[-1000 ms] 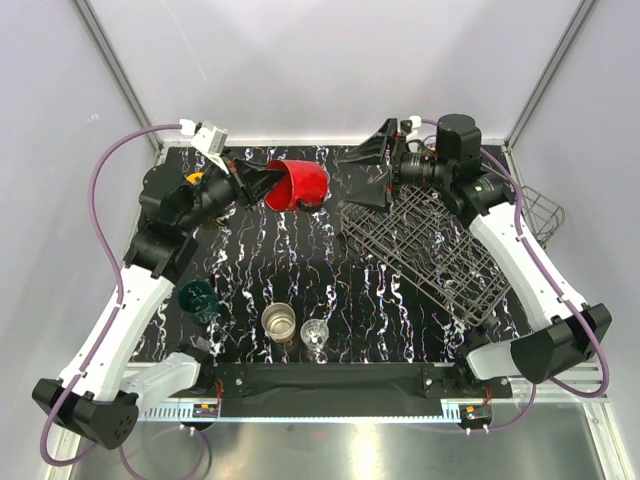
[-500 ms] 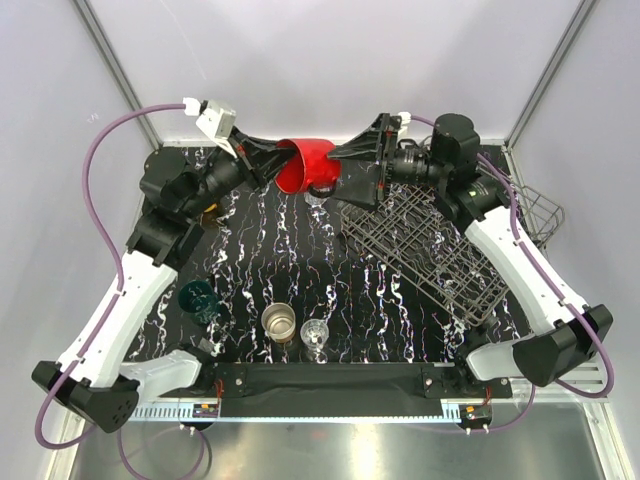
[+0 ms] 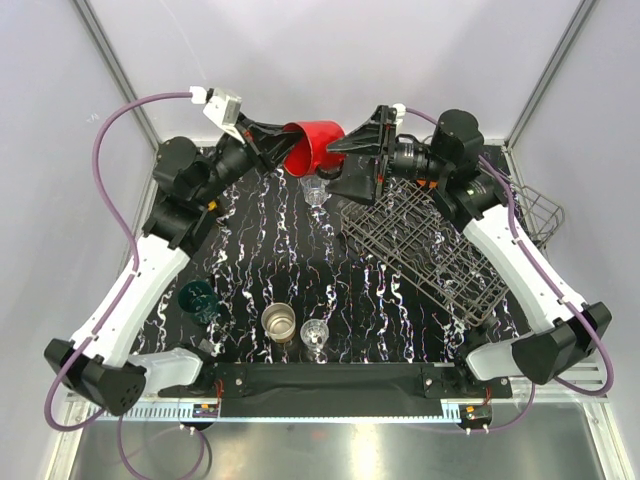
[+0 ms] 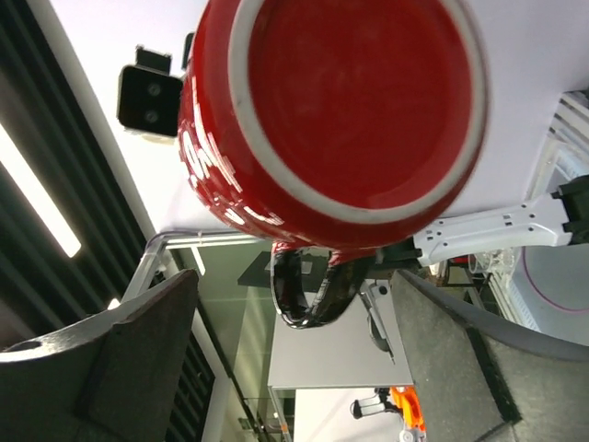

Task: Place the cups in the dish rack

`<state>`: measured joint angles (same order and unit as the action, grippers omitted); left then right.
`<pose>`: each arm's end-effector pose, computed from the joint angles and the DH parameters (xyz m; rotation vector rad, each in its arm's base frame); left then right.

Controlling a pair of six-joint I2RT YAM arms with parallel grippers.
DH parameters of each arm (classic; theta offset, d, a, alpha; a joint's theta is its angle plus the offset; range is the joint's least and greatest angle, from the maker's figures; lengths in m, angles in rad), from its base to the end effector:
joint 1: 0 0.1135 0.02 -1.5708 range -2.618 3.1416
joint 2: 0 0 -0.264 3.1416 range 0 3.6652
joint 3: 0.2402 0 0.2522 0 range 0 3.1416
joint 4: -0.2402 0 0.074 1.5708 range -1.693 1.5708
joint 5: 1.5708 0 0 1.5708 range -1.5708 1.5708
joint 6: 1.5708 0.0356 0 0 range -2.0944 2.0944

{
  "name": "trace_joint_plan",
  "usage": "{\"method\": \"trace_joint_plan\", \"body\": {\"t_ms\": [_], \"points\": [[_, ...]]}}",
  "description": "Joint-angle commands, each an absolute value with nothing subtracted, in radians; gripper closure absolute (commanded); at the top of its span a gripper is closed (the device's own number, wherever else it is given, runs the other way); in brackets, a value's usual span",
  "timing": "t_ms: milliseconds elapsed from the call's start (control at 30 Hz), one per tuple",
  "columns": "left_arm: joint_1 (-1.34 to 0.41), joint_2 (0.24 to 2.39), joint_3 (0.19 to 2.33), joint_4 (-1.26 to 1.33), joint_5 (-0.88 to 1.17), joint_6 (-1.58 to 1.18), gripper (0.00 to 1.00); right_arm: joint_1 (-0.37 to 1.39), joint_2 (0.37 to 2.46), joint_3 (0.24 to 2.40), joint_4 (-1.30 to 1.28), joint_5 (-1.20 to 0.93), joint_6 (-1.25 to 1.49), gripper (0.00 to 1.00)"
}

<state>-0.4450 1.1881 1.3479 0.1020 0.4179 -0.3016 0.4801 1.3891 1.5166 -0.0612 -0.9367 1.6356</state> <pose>0.2254 -0.1235 0.4842 0.4649 1.3088 -0.9006 0.2551 0.1652 0.4701 0.1731 2.1023 2.1884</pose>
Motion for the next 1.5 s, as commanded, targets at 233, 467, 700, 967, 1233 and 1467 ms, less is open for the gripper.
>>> {"method": "trace_joint_plan", "body": {"t_ms": [233, 467, 700, 967, 1233, 1467], "points": [[-0.453, 1.224, 1.393, 0.402, 0.431, -0.405, 1.00, 0.497, 1.427, 1.503, 0.241, -0.930, 1.847, 0.23], [-0.454, 1.213, 1.361, 0.471, 0.448, -0.440, 1.00, 0.502, 1.420, 1.418, 0.319, -0.894, 1.930, 0.39], [-0.460, 1.200, 1.333, 0.466, 0.466, -0.439, 1.00, 0.514, 1.430, 1.436, 0.345, -0.877, 1.960, 0.43], [-0.474, 1.192, 1.319, 0.466, 0.474, -0.437, 1.00, 0.528, 1.434, 1.430, 0.368, -0.862, 1.979, 0.73], [-0.476, 1.177, 1.319, 0.437, 0.440, -0.486, 0.71, 0.534, 1.427, 1.416, 0.364, -0.853, 1.959, 1.00], [-0.465, 1.074, 1.272, 0.260, 0.319, -0.407, 0.37, 0.531, 1.413, 1.413, 0.247, -0.859, 1.858, 1.00]]}}
